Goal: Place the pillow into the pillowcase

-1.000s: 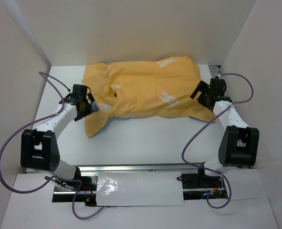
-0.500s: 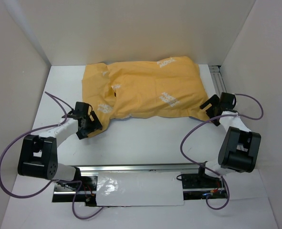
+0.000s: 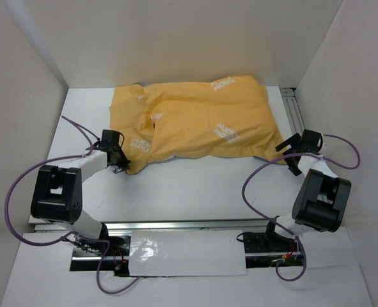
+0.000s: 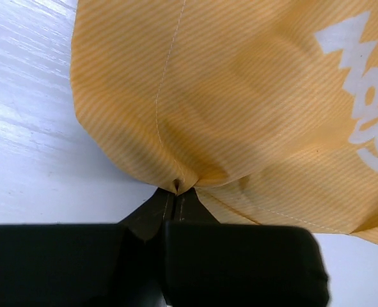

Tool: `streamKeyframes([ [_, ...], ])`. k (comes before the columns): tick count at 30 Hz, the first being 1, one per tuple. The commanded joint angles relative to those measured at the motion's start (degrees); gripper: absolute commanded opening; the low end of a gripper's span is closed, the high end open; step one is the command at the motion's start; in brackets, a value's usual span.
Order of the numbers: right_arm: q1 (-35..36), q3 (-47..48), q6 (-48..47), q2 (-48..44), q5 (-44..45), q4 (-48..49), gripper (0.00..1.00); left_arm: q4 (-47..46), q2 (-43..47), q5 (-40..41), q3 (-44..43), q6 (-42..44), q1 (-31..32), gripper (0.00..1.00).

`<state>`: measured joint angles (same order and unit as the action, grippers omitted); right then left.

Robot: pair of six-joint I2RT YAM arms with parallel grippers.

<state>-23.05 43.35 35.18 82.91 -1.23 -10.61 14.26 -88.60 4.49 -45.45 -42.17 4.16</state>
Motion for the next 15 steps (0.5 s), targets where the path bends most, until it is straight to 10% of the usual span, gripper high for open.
streamKeyframes([
  [1,-0.9,-1.6,1.0,0.7,3.5,1.6,1.00,2.6,0.1,2.5,0.0,1.0,-1.5,0.00],
  [15,-1.4,-5.0,6.2,12.3,-4.3,9.8,0.92,3.1,20.7,1.3,1.8,2.2,-4.0,0.00],
])
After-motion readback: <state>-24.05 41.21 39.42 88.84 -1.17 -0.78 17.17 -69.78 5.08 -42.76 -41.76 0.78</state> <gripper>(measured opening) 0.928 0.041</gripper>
